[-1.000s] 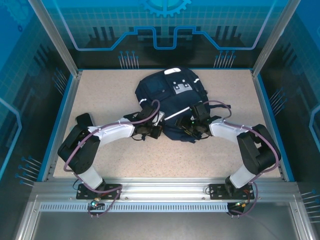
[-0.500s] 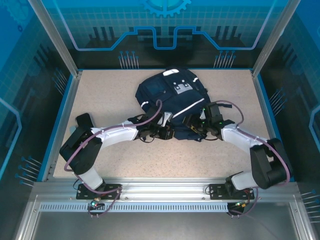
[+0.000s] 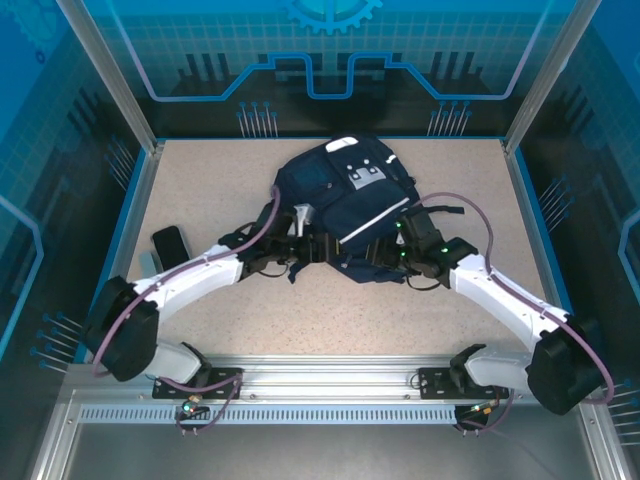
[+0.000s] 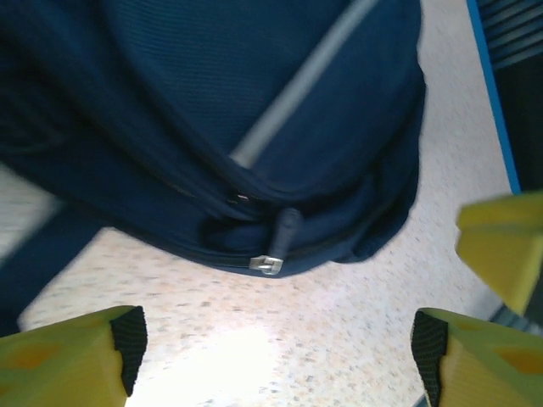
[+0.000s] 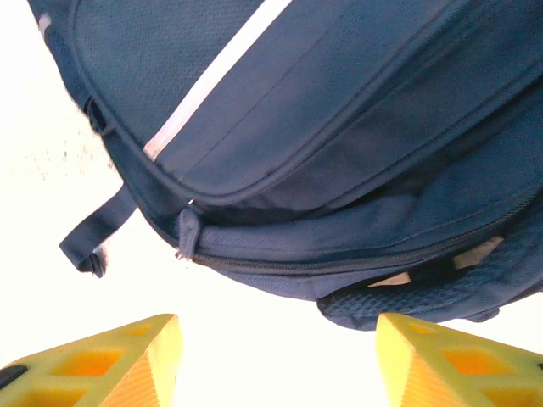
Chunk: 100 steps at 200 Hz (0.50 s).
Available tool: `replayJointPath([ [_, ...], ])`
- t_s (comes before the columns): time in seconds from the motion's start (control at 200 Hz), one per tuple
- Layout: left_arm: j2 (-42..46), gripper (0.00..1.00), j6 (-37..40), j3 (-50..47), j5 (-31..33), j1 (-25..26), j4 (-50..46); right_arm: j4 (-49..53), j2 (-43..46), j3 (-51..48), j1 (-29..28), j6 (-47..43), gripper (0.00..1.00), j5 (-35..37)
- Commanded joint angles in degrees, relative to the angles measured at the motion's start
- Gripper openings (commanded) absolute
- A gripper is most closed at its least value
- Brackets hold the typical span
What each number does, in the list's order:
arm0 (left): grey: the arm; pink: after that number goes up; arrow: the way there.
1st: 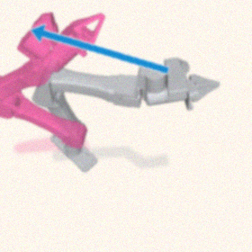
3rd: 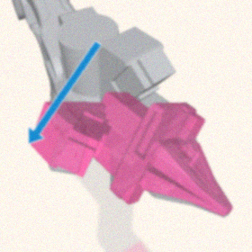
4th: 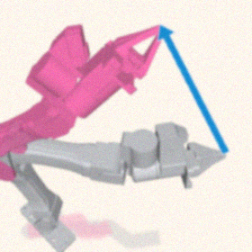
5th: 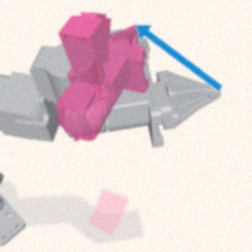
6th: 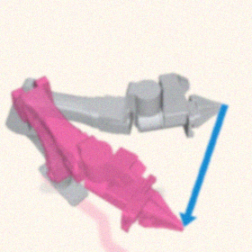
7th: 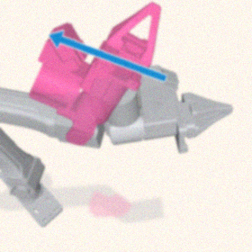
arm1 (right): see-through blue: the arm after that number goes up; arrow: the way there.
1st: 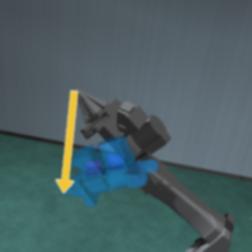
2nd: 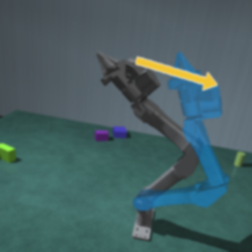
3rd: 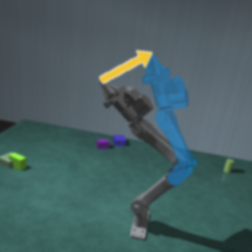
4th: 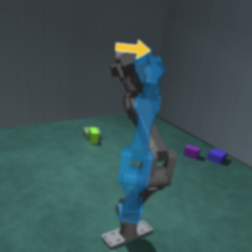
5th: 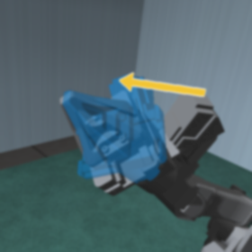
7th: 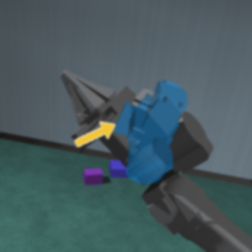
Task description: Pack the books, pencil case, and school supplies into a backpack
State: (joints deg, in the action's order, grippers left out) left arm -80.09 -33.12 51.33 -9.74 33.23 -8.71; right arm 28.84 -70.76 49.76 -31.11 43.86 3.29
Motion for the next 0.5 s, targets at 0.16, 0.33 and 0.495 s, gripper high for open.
replayJointPath([
  [0.16, 8.1, 0.97, -10.2, -8.4, 10.4, -6.2, -3.7, 6.8, -12.8, 11.1, -10.6, 4.4, 0.56, 8.9],
  [0.33, 10.8, 0.98, -9.7, -10.3, 10.0, -8.2, -5.3, 10.5, -22.4, 18.7, -14.7, 10.1, 0.50, 16.3],
  [0.495, 14.2, 0.99, -9.7, -12.2, 10.5, -8.7, -5.7, 14.2, -29.0, 24.6, -15.9, 14.1, 0.51, 22.4],
])
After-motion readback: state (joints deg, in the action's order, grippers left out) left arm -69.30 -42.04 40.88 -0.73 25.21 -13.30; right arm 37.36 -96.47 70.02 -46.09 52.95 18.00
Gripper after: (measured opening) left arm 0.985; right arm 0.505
